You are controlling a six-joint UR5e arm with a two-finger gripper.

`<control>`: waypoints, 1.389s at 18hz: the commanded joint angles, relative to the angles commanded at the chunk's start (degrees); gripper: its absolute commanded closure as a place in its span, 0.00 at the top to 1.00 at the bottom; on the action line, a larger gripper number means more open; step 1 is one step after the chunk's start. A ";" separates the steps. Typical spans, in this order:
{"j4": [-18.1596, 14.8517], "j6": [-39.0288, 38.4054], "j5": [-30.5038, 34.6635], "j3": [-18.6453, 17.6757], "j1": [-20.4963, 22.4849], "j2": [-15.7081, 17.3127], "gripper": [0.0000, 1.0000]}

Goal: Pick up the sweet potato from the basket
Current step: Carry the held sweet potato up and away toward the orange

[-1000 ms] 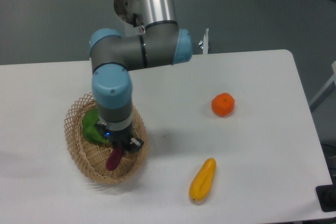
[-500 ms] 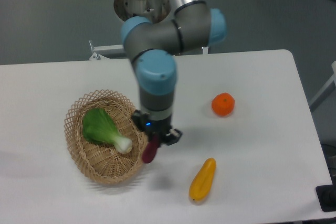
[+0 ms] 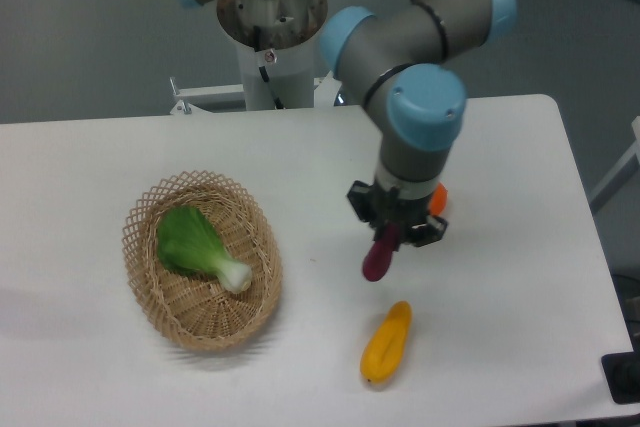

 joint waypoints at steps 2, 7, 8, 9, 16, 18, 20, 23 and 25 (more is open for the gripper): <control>-0.09 2.46 0.09 0.61 2.02 -0.26 0.10; 0.00 7.04 0.09 2.37 4.75 -1.76 0.11; 0.26 8.52 0.26 2.46 4.75 -2.28 0.11; 0.26 10.02 0.35 2.46 4.84 -2.46 0.12; -0.09 12.84 1.67 4.66 5.37 -4.04 0.12; 0.09 12.93 1.76 4.75 5.37 -4.39 0.12; 0.18 13.02 1.76 4.83 5.46 -4.40 0.12; 0.35 13.37 1.76 4.75 5.72 -4.57 0.12; 0.44 13.37 1.76 4.75 5.72 -4.75 0.12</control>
